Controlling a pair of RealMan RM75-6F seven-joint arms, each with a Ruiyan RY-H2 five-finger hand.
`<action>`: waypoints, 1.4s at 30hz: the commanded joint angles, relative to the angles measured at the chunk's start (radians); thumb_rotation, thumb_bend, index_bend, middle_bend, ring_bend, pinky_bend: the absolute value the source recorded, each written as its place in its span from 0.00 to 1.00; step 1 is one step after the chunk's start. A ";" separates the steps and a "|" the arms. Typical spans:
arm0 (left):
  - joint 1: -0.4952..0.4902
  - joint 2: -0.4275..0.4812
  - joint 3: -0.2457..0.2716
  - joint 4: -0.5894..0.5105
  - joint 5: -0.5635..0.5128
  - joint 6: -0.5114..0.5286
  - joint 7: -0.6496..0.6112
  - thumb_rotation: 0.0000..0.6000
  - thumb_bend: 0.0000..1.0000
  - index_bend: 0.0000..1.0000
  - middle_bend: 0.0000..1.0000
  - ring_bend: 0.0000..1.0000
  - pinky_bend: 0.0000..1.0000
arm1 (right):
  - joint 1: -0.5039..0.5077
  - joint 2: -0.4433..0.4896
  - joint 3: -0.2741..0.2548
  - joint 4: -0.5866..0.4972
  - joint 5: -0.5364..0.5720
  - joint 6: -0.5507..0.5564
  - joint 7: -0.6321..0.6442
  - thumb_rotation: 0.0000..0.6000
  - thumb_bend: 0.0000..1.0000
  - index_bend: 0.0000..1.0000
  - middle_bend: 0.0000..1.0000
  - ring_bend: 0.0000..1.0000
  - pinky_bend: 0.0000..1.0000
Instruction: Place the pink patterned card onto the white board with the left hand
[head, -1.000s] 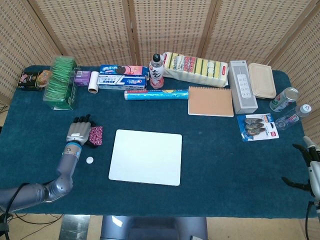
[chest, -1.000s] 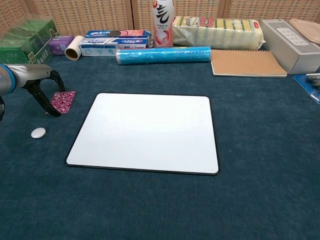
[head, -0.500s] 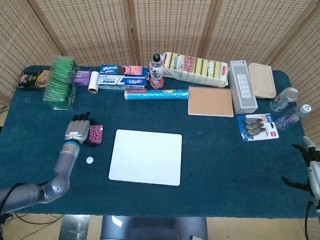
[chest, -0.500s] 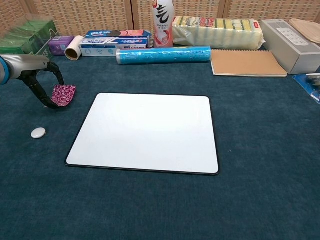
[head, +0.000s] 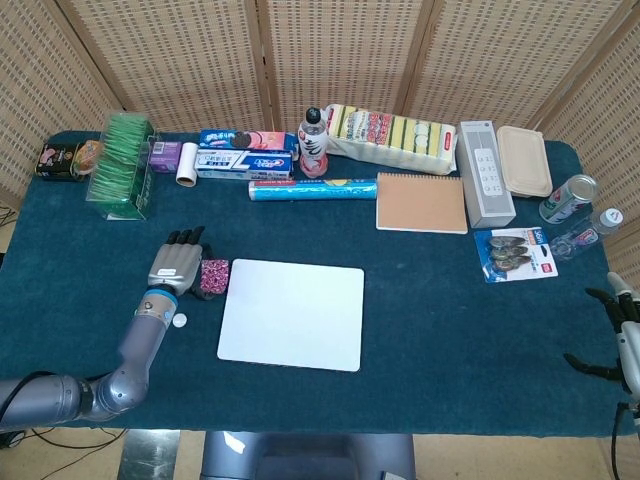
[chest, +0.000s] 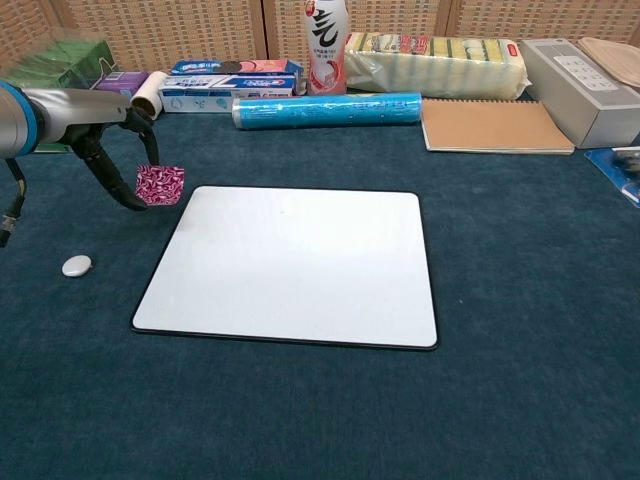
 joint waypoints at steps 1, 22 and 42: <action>-0.020 0.007 -0.011 -0.053 -0.008 0.036 0.025 1.00 0.12 0.33 0.00 0.00 0.00 | 0.001 0.000 0.001 0.001 0.000 -0.001 0.002 1.00 0.07 0.17 0.00 0.00 0.00; -0.161 -0.201 -0.057 -0.060 -0.146 0.091 0.133 1.00 0.12 0.28 0.00 0.00 0.00 | 0.001 0.006 -0.005 0.002 -0.009 -0.007 0.017 1.00 0.07 0.17 0.00 0.00 0.00; -0.043 -0.012 0.014 -0.150 0.029 0.035 -0.031 1.00 0.11 0.00 0.00 0.00 0.00 | 0.000 0.005 -0.009 -0.004 -0.019 0.000 0.008 1.00 0.07 0.17 0.00 0.00 0.00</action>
